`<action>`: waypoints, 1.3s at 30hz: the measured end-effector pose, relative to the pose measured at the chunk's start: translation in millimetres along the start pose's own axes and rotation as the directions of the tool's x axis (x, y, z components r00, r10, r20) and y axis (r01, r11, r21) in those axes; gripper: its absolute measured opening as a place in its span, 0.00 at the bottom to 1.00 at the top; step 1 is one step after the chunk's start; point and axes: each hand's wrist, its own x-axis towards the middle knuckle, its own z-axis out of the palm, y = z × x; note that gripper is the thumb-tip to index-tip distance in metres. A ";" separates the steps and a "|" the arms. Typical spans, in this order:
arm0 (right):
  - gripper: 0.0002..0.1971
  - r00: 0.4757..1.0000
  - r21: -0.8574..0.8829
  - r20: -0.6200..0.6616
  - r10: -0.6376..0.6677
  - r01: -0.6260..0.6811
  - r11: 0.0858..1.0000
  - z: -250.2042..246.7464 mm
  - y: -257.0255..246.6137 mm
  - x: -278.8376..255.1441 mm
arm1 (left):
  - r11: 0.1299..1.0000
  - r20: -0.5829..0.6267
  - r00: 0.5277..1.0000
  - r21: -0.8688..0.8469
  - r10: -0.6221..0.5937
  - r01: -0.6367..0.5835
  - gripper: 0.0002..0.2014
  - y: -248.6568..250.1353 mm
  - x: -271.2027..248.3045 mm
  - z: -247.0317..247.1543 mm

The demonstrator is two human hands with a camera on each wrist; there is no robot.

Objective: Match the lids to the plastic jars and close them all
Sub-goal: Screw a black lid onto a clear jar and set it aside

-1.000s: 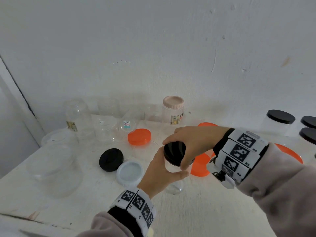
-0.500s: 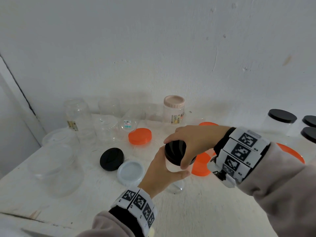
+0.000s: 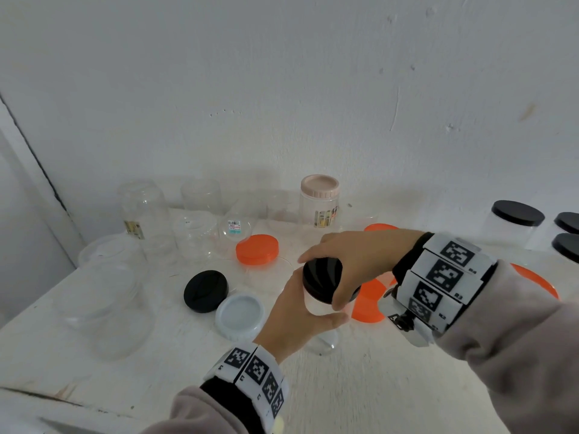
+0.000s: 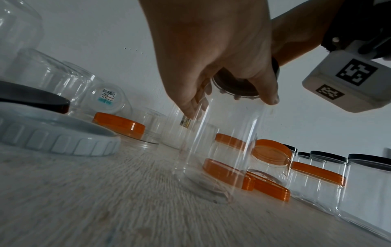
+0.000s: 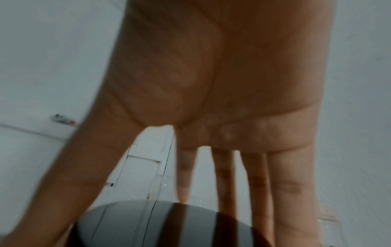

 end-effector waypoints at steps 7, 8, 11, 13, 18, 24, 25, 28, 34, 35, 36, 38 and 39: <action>0.36 0.979 -0.060 -0.205 0.009 -0.021 0.998 7.9 -1.1 4.9 | 1.000 0.002 1.000 -0.022 0.009 -0.009 0.40 0.5 -0.5 0.7; 0.36 0.970 -0.062 -0.242 0.027 -0.043 0.997 10.9 -1.8 6.1 | 1.000 0.005 1.000 -0.022 0.009 -0.009 0.40 0.3 -0.7 0.8; 0.35 0.977 -0.012 -0.201 0.071 -0.074 0.997 12.0 0.1 5.0 | 1.000 0.010 1.000 -0.024 0.006 -0.006 0.41 -0.7 -0.6 0.8; 0.40 0.998 0.012 -0.026 0.053 -0.052 0.999 5.7 0.7 0.2 | 1.000 0.006 1.000 -0.023 0.007 -0.007 0.39 -1.2 -0.3 1.0; 0.42 0.998 -0.051 -0.050 -0.045 0.042 0.998 0.7 2.1 0.8 | 1.000 -0.007 1.000 0.000 0.019 -0.019 0.38 -1.4 0.0 1.8; 0.35 0.984 -0.019 -0.171 0.043 -0.047 0.999 10.1 2.5 4.2 | 0.999 0.003 1.000 -0.044 0.013 -0.013 0.40 -2.5 0.0 1.4; 0.36 0.987 0.000 -0.147 0.059 -0.059 0.998 10.3 3.0 4.1 | 0.999 0.004 1.000 -0.043 0.012 -0.012 0.40 -2.8 0.1 1.3; 0.45 0.999 -0.029 -0.017 0.033 -0.034 0.999 6.7 3.1 1.2 | 0.999 -0.003 1.000 -0.035 0.017 -0.017 0.39 -3.6 0.0 1.2; 0.35 0.986 -0.066 -0.159 -0.058 0.048 0.997 12.7 8.2 1.1 | 0.999 -0.020 1.000 -0.033 0.013 -0.014 0.40 -4.4 -0.4 2.4; 0.33 0.980 -0.057 -0.190 -0.061 0.052 0.997 16.3 9.4 0.8 | 0.999 -0.026 1.000 -0.039 0.012 -0.013 0.40 -4.5 -0.7 3.0; 0.33 0.975 -0.043 -0.216 -0.058 0.050 0.998 20.1 10.5 0.6 | 0.999 -0.030 0.999 -0.048 0.013 -0.014 0.39 -4.5 -0.8 3.5; 0.36 0.963 -0.019 -0.266 -0.042 0.039 0.999 27.1 13.8 0.7 | 0.998 -0.038 0.999 -0.058 0.016 -0.018 0.39 -4.0 -1.1 4.9; 0.38 0.956 -0.011 -0.292 -0.034 0.032 0.999 30.0 15.2 1.1 | 0.998 -0.043 0.999 -0.058 0.017 -0.020 0.39 -3.7 -1.3 5.5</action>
